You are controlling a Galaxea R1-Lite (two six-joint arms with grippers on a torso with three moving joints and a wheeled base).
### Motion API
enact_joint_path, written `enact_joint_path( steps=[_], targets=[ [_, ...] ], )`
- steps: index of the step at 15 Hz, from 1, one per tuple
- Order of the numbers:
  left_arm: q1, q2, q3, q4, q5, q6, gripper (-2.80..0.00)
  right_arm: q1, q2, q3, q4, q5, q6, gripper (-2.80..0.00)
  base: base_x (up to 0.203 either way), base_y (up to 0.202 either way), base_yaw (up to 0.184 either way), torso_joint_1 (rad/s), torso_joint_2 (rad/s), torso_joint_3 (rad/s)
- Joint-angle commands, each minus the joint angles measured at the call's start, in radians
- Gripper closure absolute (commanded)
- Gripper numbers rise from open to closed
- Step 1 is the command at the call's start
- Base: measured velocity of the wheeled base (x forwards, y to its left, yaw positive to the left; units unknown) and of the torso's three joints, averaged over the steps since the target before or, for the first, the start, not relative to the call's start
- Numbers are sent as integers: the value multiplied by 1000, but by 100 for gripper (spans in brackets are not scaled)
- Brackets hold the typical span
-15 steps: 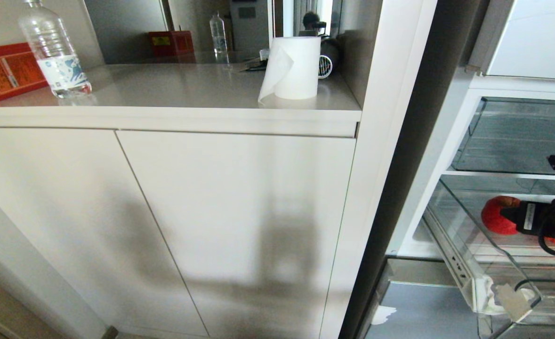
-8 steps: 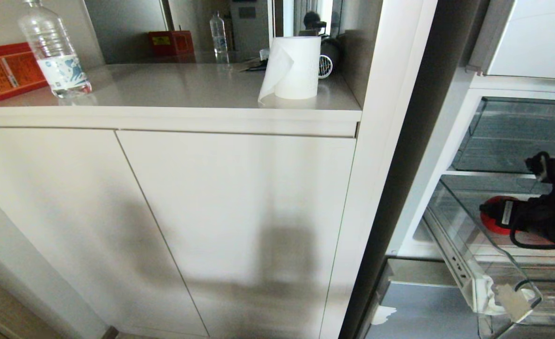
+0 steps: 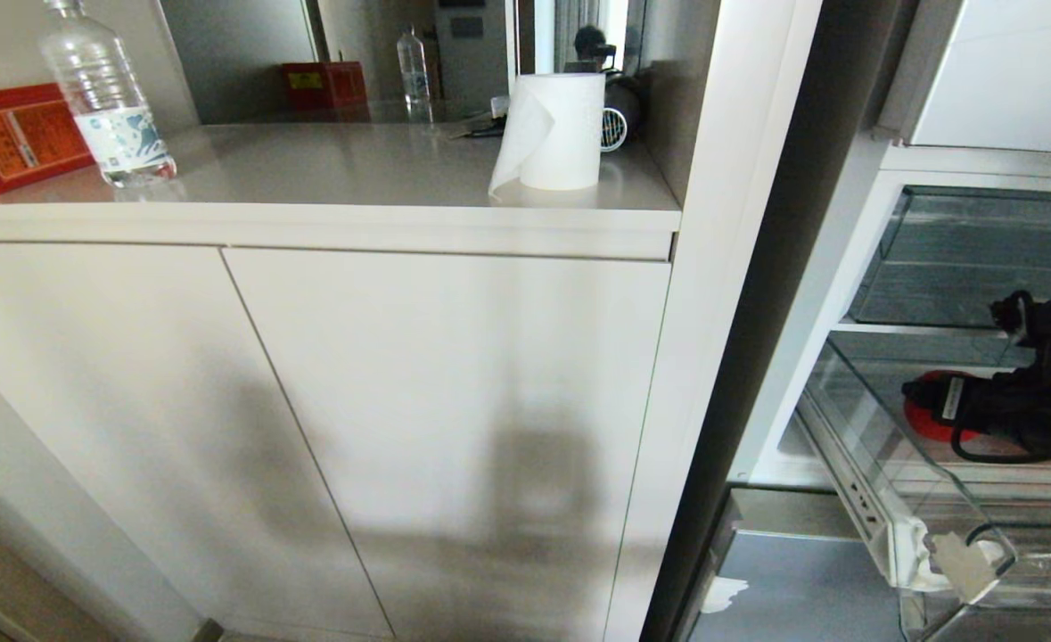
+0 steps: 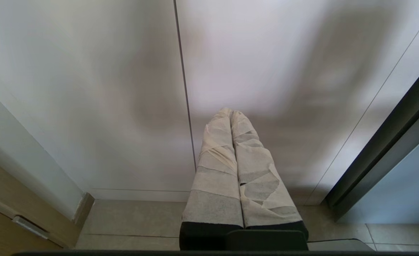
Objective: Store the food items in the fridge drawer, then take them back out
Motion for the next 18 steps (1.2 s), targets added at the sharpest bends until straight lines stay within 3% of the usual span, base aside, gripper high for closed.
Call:
enact_joint_path(
  steps=[1,12,13,18],
  targets=[
    [0,0,0,0,0,0,0,-7,26,4,-5,1,-1,-280,0,0,0,0,0,0],
    [0,0,0,0,0,0,0,1,21,25,-2,14,-2,-280,0,0,0,0,0,0],
    [0,0,0,1,0,0,0,2,21,24,-2,14,-3,0,0,0,0,0,0,0],
    [0,0,0,1,0,0,0,2,-4,22,3,14,-3,0,0,0,0,0,0,0]
  ],
)
